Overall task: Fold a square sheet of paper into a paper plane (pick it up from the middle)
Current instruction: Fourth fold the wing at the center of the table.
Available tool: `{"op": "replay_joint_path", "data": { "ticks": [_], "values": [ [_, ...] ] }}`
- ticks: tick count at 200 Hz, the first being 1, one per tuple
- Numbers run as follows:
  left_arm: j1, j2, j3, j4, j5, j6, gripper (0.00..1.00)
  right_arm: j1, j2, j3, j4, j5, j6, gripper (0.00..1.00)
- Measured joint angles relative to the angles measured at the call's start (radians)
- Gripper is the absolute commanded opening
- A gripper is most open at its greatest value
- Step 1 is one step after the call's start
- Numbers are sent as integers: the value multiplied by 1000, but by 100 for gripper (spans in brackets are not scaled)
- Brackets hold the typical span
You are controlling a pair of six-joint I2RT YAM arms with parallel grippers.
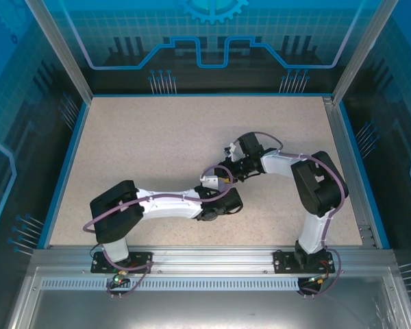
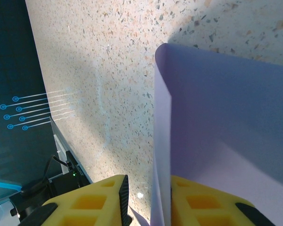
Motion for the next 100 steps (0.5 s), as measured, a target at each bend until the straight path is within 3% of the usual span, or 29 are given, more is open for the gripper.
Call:
{"op": "replay_joint_path", "data": {
  "ticks": [100],
  "values": [
    [-1, 73, 25, -3, -6, -26, 35, 0, 0, 8, -25, -3, 3, 26]
  ]
}}
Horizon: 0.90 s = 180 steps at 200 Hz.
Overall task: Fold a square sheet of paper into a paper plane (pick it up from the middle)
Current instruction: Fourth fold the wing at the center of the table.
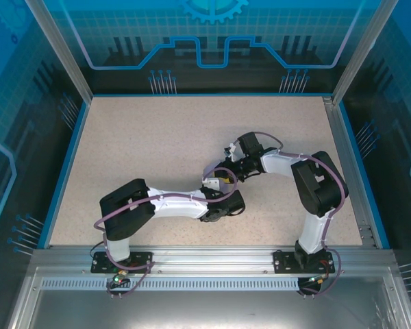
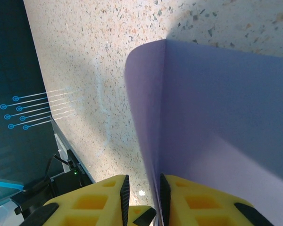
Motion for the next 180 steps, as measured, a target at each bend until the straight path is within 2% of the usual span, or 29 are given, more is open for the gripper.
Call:
{"op": "replay_joint_path", "data": {
  "ticks": [61, 134, 180],
  "values": [
    [0, 9, 5, -2, -1, 0, 34, 0, 0, 0, 0, 0, 0, 26],
    [1, 8, -2, 16, -5, 3, 22, -1, 0, 0, -2, 0, 0, 26],
    [9, -33, -82, 110, -2, 61, 14, -24, -8, -2, -26, 6, -8, 33]
  ]
}}
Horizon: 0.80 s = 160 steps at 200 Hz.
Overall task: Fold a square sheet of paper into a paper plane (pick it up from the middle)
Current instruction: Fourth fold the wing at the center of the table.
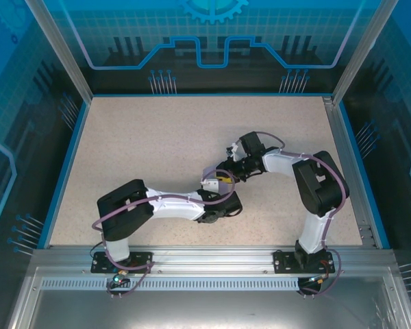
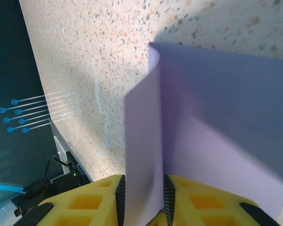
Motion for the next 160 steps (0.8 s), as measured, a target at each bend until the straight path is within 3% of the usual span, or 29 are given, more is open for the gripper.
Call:
{"op": "replay_joint_path", "data": {
  "ticks": [46, 100, 121, 160],
  "values": [
    [58, -138, -184, 228, 106, 124, 12, -75, -164, -82, -18, 53, -14, 53],
    [177, -229, -367, 505, 352, 216, 12, -87, -331, -235, 14, 122, 9, 56],
    [210, -234, -398, 573, 433, 234, 12, -66, -352, -280, 35, 142, 24, 52],
    [251, -235, -433, 662, 547, 249, 13, 3, -356, -304, 86, 161, 61, 32]
  ]
}}
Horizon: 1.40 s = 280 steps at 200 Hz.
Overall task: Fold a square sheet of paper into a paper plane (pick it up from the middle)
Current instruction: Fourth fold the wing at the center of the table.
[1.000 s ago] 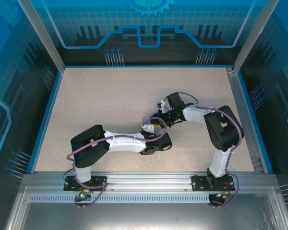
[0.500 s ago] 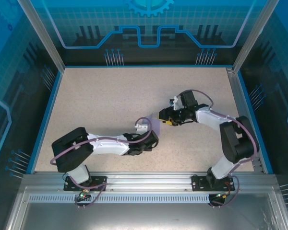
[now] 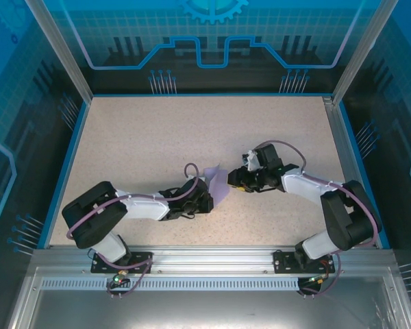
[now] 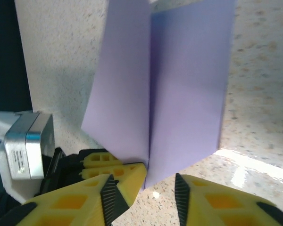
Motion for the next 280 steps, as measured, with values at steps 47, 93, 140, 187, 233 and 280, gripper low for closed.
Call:
{"op": "replay_joint_path", "data": {
  "ticks": [47, 93, 140, 187, 233, 280],
  "values": [
    [46, -11, -18, 43, 99, 17, 14, 82, 24, -6, 113, -19, 50, 17],
    [73, -11, -19, 61, 161, 33, 15, 151, 111, -2, 193, -40, 88, 16],
    [73, -14, -19, 59, 167, 32, 26, 153, 163, 27, 225, -47, 107, 16],
    [69, -61, -19, 17, 154, 37, 37, 153, 190, 41, 229, -46, 113, 16],
    [-10, -73, -3, -57, 72, 33, 38, 153, 190, 48, 228, -46, 114, 16],
    [-77, -70, 21, -117, -60, 18, 37, 153, 190, 48, 223, -46, 113, 16]
  ]
}}
